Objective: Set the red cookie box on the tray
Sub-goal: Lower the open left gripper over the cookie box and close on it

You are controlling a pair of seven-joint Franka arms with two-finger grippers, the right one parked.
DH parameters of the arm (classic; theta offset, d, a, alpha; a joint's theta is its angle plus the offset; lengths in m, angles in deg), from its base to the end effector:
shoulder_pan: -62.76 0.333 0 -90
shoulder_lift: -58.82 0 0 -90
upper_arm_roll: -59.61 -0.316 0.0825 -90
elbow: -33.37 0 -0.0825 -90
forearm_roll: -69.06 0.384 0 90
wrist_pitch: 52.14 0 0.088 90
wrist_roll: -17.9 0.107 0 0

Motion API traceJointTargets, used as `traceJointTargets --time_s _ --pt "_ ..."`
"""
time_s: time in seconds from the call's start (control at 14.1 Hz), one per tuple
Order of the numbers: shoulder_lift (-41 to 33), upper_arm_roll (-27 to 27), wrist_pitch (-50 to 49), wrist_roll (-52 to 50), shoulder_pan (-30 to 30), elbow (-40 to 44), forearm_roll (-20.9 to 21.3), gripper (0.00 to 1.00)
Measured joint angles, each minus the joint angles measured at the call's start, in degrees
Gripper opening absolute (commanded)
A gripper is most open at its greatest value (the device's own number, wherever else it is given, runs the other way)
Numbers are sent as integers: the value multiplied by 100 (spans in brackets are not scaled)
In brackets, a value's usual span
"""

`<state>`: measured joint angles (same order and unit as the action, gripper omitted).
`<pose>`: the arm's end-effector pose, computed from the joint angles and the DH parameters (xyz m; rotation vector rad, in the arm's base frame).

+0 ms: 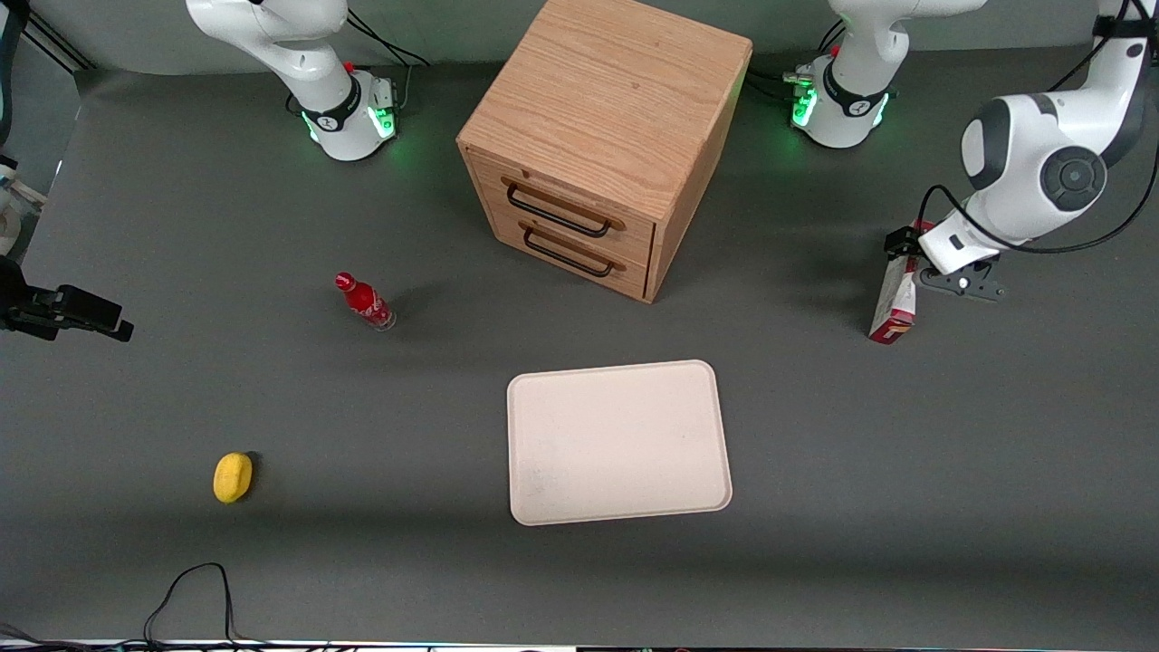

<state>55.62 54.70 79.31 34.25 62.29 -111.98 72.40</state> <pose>0.4307 0.0344 0.2790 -3.1019 0.3916 0.2980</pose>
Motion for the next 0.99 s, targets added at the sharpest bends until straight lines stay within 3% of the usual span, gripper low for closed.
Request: traceJointTargets --time_s 0.5,0.57,0.64,0.71,0.99 --pt "348 -5 904 67 136 -399 3 99" --pt "348 -5 905 68 137 -403 3 93" --pt "348 -5 905 69 137 -404 3 62" --pt "349 -5 905 69 137 -405 3 1" --pt "349 -5 924 70 137 -405 3 0"
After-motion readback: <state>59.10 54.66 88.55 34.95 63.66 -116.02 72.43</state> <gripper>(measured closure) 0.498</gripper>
